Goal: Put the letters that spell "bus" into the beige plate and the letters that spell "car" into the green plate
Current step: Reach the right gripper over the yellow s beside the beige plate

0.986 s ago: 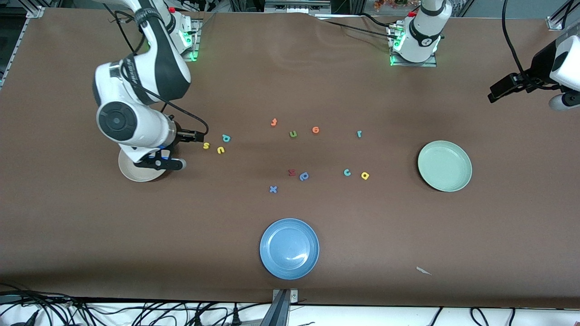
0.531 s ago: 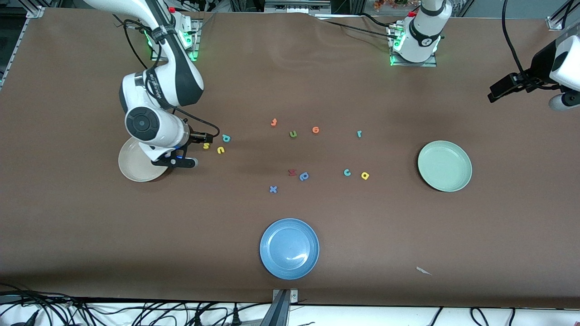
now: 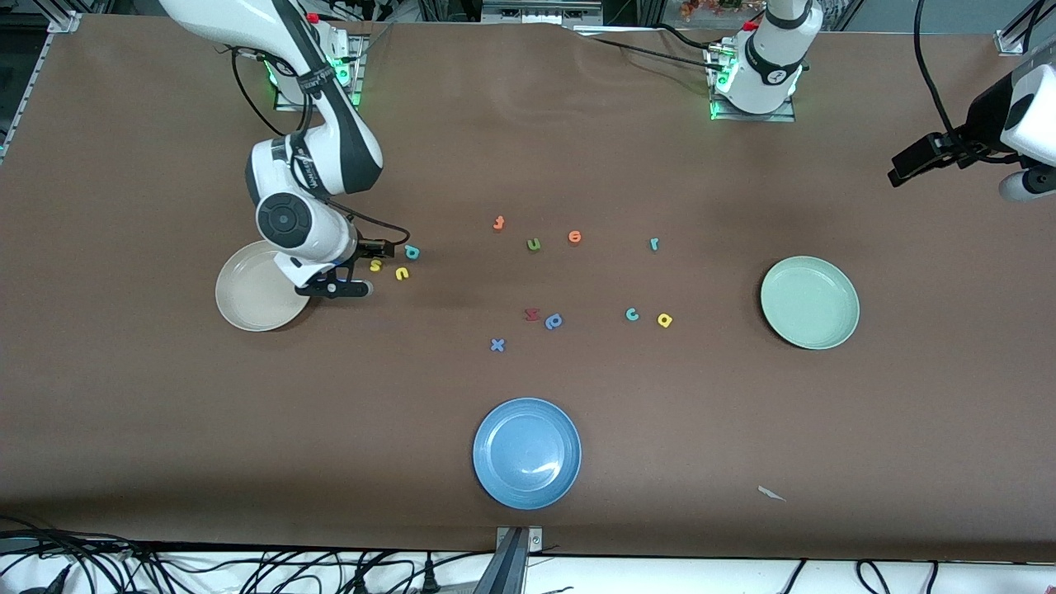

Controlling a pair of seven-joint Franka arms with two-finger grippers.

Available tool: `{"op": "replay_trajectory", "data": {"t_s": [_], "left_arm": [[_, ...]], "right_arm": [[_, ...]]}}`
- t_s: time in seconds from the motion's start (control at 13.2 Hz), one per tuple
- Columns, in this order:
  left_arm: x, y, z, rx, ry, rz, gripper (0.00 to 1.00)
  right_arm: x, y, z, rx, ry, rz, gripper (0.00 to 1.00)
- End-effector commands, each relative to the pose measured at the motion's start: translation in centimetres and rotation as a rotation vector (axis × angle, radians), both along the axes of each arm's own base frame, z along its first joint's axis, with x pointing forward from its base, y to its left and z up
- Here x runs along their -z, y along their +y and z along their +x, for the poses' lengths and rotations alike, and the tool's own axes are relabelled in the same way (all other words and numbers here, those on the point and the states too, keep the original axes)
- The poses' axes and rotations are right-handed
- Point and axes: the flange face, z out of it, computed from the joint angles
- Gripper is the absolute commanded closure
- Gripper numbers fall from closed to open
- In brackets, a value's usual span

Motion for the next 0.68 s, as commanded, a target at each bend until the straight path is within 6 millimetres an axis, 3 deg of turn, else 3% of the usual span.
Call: {"op": "replay_trajectory", "data": {"t_s": [0.0,0.3,0.45,0.61], "left_arm": [[-0.6,-0.1,0.2,-0.008,0.006,-0.015,0.00],[-0.6,-0.1,0.2,-0.008,0.004,-0.015,0.00],[-0.6,-0.1,0.2,-0.008,0.004,-0.015,0.00],[-0.5,0.0,0.2,-0.009,0.007,-0.015,0.00]], "right_arm": [[1.9,0.1,-1.7,-0.020,-0.040,0.027,0.05],[4.3,-0.3,-2.3,-0.052,-0.067,0.033,0.12],[4.6,-0.4,-2.3,-0.050,-0.071,0.032,0.19],[4.6,-0.4,-2.3,-0.051,-0.080,0.034,0.19]]}}
